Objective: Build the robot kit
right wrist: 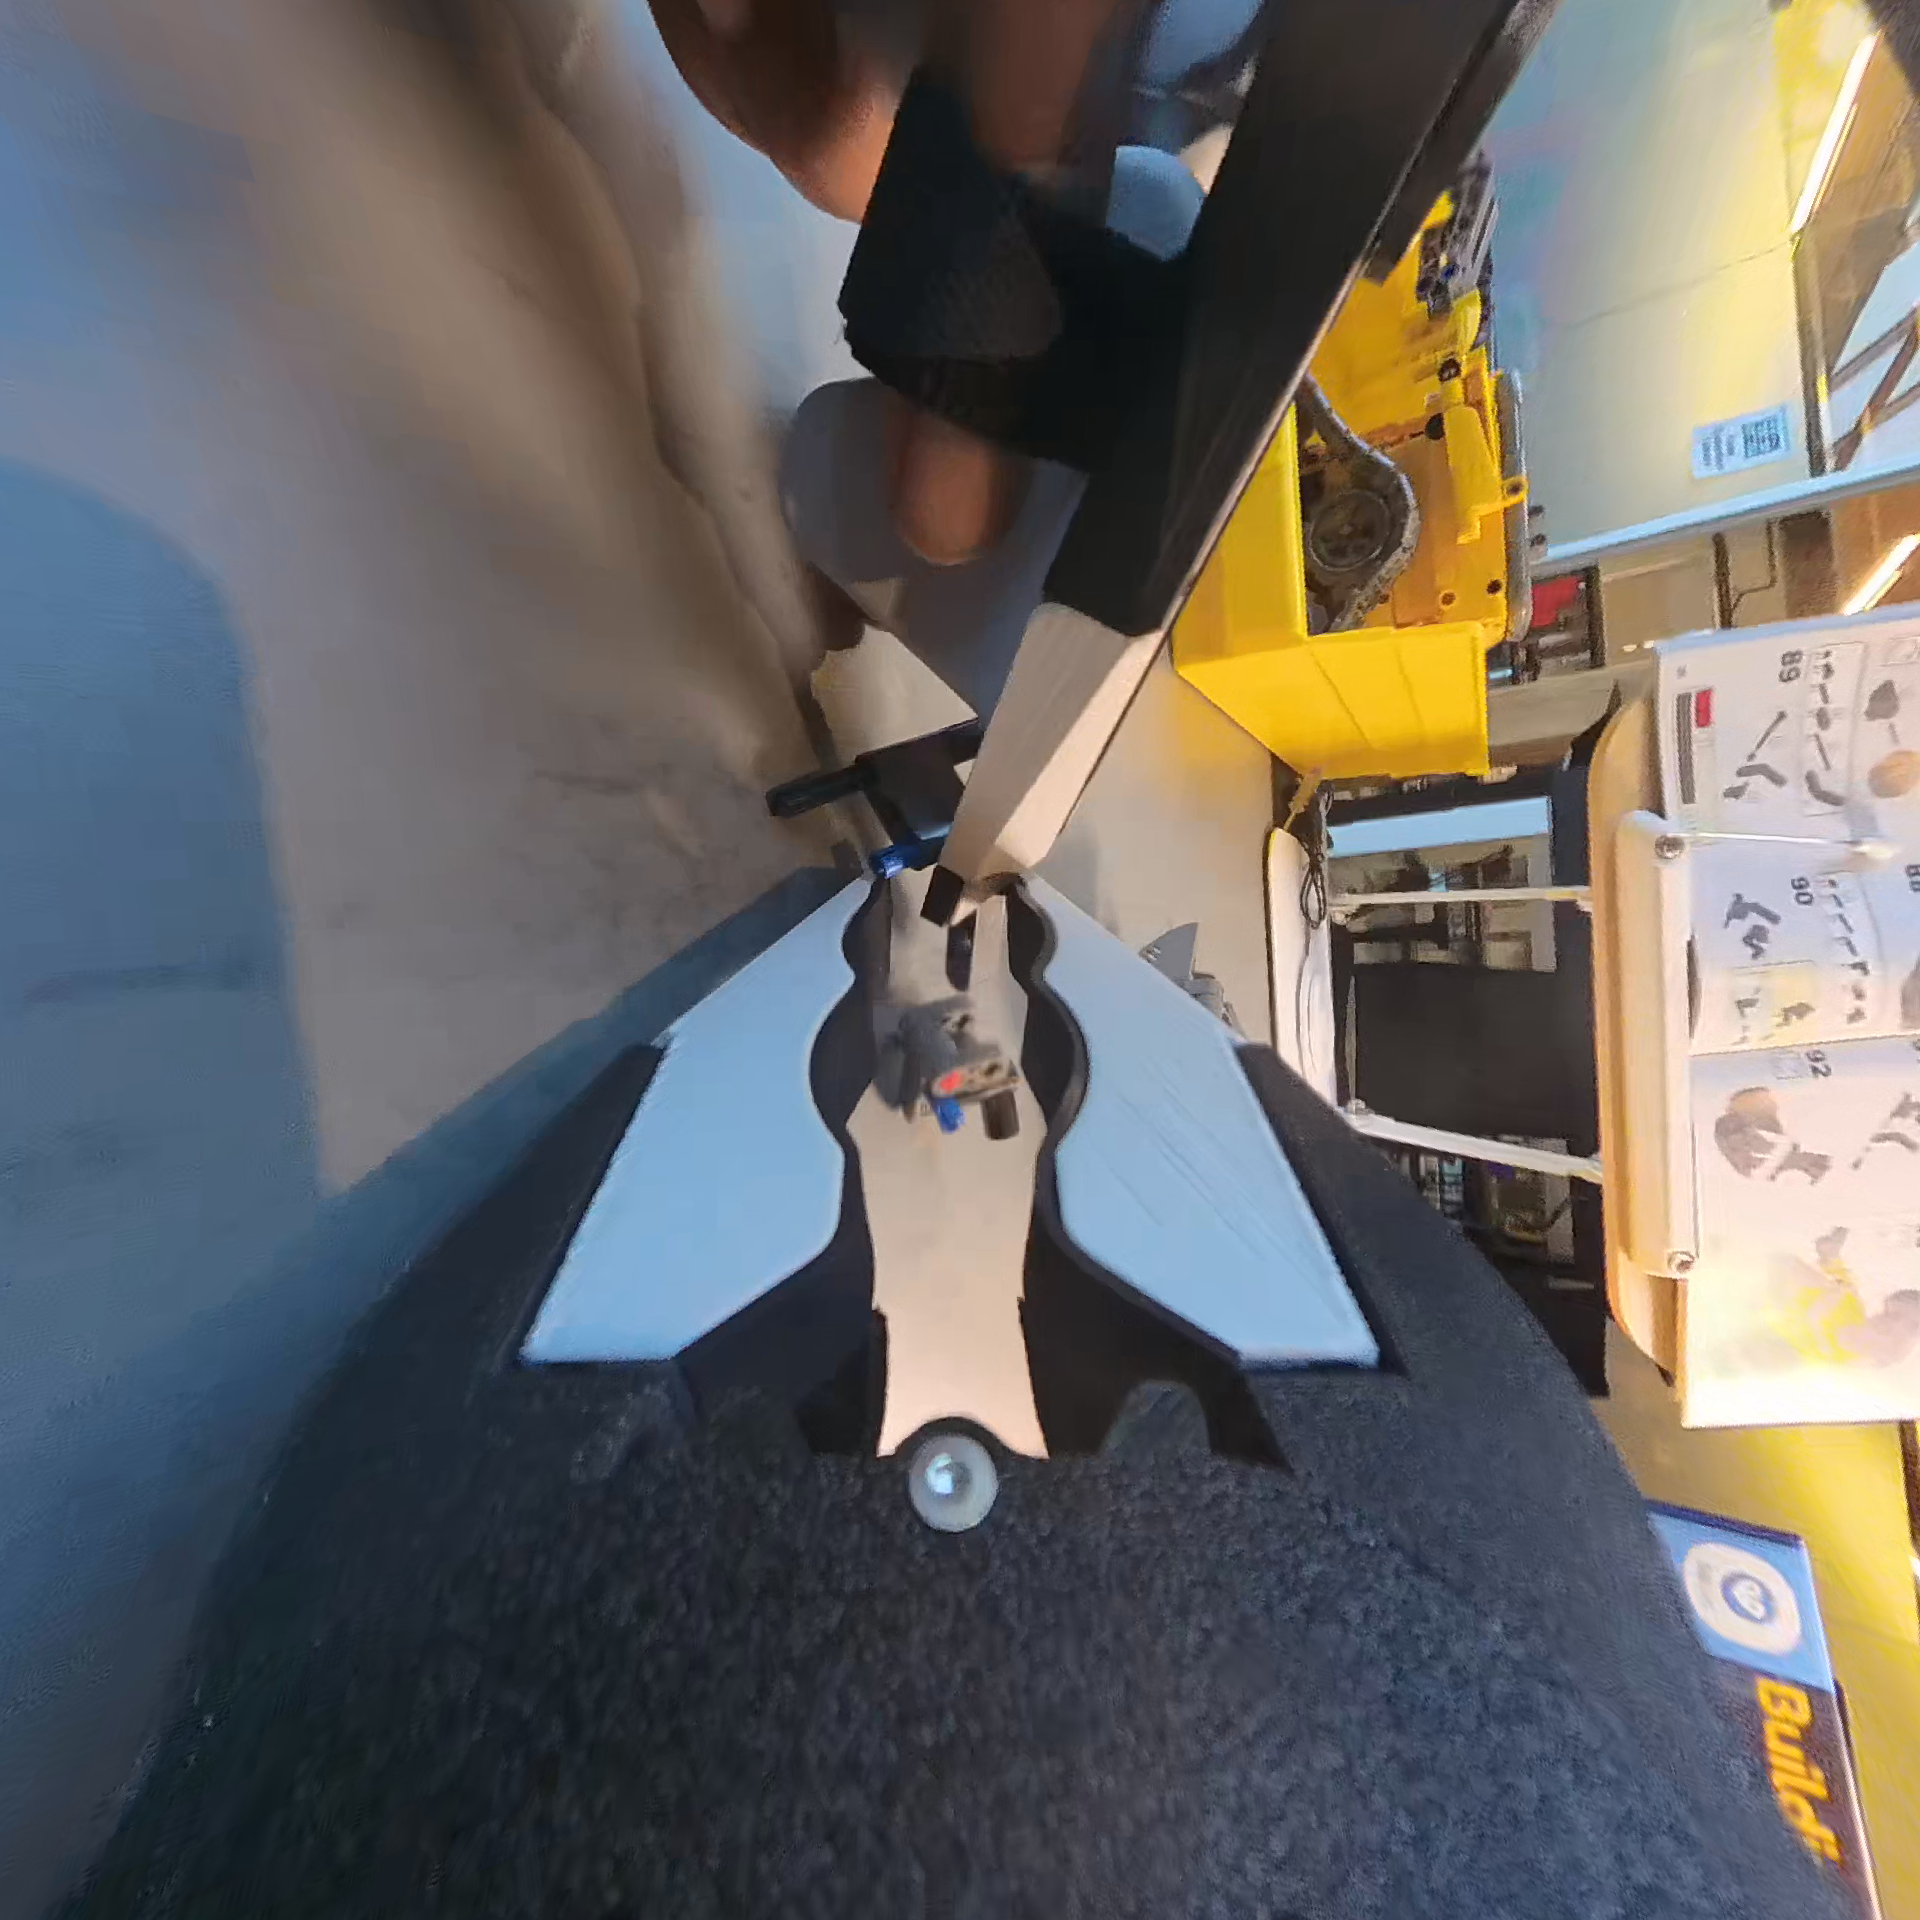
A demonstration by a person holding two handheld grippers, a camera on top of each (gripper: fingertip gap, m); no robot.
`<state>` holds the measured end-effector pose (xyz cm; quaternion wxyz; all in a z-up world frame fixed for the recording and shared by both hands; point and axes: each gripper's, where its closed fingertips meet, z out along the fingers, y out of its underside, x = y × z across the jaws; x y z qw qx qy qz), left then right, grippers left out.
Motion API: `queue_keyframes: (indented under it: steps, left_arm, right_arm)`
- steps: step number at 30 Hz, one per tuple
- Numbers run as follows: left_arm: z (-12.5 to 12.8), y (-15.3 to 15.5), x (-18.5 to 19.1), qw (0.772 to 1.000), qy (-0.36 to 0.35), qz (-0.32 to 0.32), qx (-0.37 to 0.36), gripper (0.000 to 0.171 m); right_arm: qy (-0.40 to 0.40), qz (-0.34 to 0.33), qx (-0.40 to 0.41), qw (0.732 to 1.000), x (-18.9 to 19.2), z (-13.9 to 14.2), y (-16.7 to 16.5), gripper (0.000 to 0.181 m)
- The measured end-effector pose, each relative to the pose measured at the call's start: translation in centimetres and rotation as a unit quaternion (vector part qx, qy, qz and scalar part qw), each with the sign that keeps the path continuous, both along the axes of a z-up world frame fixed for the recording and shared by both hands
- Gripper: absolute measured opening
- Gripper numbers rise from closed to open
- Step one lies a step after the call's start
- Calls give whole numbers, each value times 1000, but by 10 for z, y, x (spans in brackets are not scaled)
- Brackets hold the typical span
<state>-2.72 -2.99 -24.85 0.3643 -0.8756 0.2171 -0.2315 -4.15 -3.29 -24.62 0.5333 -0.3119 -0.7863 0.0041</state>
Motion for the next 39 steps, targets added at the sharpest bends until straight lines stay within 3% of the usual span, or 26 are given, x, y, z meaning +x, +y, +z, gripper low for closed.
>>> queue_keyframes:
  steps: [4, 6, 11, 15, 23, 25, 27, 28, 30, 34, 37, 39]
  left_arm:
    - [2, -2, 2, 1000, -16, -11, -4, 9]
    - [3, 0, 0, 1000, -25, -4, -3, 10]
    - [4, -3, 0, 999, -33, -13, -9, 22]
    - [12, -4, -3, 999, -44, -22, 2, 24]
    - [16, -9, -5, 998, -46, -48, 18, 24]
    - [18, -11, -3, 997, -51, -56, 24, 24]
    - [24, -12, 0, 995, -62, -63, 36, 24]
    - [29, -13, 3, 994, -73, -69, 45, 24]
    - [43, -15, 9, 989, -101, -83, 70, 25]
    - [73, -18, 19, 975, -151, -99, 128, 27]
    - [91, -19, 24, 964, -187, -100, 163, 31]
    - [100, -19, 27, 956, -204, -100, 183, 36]
  right_arm:
    - [1, 21, -35, 999, 2, 2, -1, 22]
    - [3, 30, -95, 995, 7, 8, -1, 22]
    - [-34, 42, -289, 956, 30, 15, 14, 26]
    - [-50, 50, -352, 933, 43, 15, 22, 26]
    - [-88, 81, -324, 938, 31, 6, 14, 30]
    - [-93, 83, -300, 946, 31, 1, 14, 15]
    - [-66, 99, -310, 943, 31, 9, 10, 15]
    - [-35, 116, -337, 934, 31, 20, 6, 15]
    - [39, 149, -436, 887, 33, 52, -3, 15]
    - [143, 215, -612, 747, 42, 113, -7, 15]
    - [167, 246, -673, 677, 45, 132, -9, 15]
    - [172, 259, -698, 645, 45, 137, -12, 15]
